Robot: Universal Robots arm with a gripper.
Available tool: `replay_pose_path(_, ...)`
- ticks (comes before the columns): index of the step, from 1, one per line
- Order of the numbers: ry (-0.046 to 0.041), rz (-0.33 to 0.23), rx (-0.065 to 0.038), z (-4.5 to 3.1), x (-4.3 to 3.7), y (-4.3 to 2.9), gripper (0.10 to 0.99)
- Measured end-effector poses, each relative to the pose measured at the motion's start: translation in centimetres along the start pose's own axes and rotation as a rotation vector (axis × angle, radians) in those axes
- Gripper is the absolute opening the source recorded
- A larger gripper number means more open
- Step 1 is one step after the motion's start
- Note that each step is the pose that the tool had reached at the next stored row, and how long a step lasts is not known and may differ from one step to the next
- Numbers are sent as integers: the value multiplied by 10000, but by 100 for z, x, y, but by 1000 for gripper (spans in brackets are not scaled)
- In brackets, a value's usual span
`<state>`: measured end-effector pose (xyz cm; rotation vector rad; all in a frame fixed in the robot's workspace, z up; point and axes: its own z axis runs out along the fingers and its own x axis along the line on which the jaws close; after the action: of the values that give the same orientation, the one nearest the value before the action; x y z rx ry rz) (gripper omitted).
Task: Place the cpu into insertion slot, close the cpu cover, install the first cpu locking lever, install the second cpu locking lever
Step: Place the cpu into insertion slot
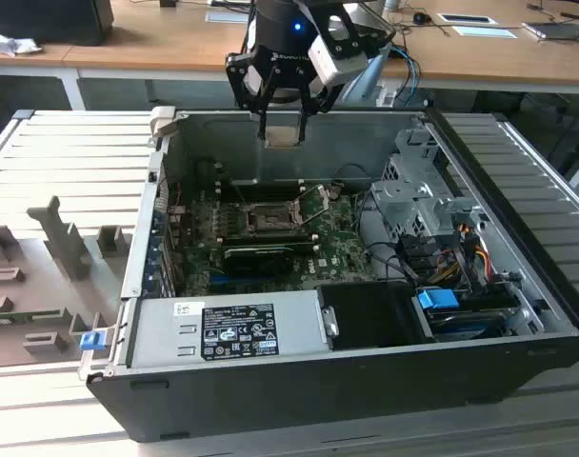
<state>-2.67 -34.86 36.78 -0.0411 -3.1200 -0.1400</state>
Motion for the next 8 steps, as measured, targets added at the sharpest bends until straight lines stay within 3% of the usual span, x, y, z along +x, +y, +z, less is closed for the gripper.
replay_pose_path(8,-48,540,-11,5,0,0,529)
